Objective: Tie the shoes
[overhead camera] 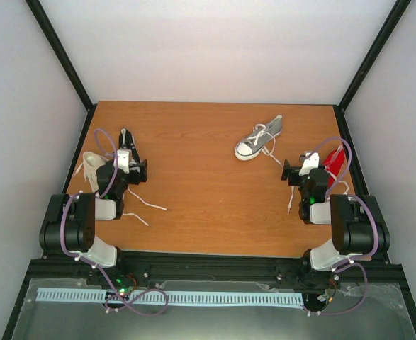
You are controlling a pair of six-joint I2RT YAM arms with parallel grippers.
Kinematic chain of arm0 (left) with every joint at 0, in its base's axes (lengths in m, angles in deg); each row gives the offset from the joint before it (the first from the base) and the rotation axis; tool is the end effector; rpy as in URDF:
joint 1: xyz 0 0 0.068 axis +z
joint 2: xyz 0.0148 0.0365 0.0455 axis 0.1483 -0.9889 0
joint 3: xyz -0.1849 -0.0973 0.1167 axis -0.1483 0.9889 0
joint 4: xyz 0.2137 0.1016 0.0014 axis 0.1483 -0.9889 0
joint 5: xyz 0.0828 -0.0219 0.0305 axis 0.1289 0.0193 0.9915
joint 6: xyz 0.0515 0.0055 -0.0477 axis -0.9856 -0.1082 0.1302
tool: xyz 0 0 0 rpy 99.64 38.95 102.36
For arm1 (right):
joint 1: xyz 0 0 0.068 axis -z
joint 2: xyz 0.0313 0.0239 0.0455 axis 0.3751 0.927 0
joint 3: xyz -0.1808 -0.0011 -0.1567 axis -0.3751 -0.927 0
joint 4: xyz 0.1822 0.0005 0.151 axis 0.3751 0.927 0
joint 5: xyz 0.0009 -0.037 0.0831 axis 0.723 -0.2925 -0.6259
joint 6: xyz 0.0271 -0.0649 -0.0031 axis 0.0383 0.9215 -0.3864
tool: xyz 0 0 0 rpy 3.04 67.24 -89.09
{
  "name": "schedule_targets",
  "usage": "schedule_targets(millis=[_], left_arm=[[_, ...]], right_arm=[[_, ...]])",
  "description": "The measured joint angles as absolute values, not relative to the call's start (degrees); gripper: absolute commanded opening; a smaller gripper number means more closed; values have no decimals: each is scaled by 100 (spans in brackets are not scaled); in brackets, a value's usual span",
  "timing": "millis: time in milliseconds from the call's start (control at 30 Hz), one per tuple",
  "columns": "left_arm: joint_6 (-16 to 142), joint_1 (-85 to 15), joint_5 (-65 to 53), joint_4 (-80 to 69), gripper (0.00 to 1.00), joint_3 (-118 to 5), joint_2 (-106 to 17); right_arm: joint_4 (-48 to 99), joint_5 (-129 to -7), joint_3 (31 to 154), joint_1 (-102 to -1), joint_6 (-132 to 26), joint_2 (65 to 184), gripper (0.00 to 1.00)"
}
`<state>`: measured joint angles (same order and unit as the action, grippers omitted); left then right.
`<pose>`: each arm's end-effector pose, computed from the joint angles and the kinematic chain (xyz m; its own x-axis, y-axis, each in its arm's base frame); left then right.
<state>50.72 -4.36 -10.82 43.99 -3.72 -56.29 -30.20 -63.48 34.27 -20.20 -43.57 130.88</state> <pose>0.2716 0.0067 0.1274 -0.2755 -0.0162 -0.9612 0.1469 0.9874 -0.0588 0.2685 -0.0055 0.1231 -0.2603 -0.0339 -0.9649 -0.0326 0.9991 -0.0263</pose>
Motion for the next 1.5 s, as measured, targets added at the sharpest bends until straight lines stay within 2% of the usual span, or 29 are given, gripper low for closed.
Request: schedule_targets(millis=[333, 400, 467, 567, 700, 900, 1100, 1300, 1367, 1433, 1467, 1500], left_arm=[[5078, -439, -1051, 4373, 100, -382, -5627], [5131, -439, -922, 3982, 100, -575, -5601], [5168, -436, -813, 3109, 100, -1158, -5596], [5260, -434, -760, 1663, 100, -2708, -5682], [5426, -465, -1342, 701, 100, -3899, -5542], [5382, -1048, -2017, -877, 100, -4826, -5793], [4751, -1671, -2710, -2359, 100, -5184, -6667], [4163, -1772, -3040, -3500, 100, -5368, -7218], [4038, -1789, -3071, -3695, 100, -5383, -7255], [3927, -1807, -3110, -3854, 100, -5427, -7257], [3878, -1822, -3134, -3893, 100, -5447, -7257], [3837, -1835, -3158, -3924, 100, -5464, -7257]], right_arm=[[-3020, -6350, 3429, -2020, -4357, 13088, 100], [-2802, -6320, 3510, -2020, -4364, 13051, 100], [-2065, -6219, 3910, -2020, -4406, 12918, 100], [-1149, -6138, 4668, -2018, -4589, 12577, 100], [5, -5974, 5886, -2018, -5232, 12218, 99], [1928, -5511, 8242, -2112, -6252, 13427, 97], [3137, -5314, 9357, -2311, -6897, 14834, 94], [3878, -5341, 10762, -2641, -7133, 16251, 94], [4072, -5347, 11300, -2737, -7247, 16712, 91], [4251, -5367, 11715, -2792, -7332, 17073, 84], [4378, -5371, 11960, -2809, -7378, 17265, 77], [4503, -5380, 12218, -2816, -7417, 17464, 62]])
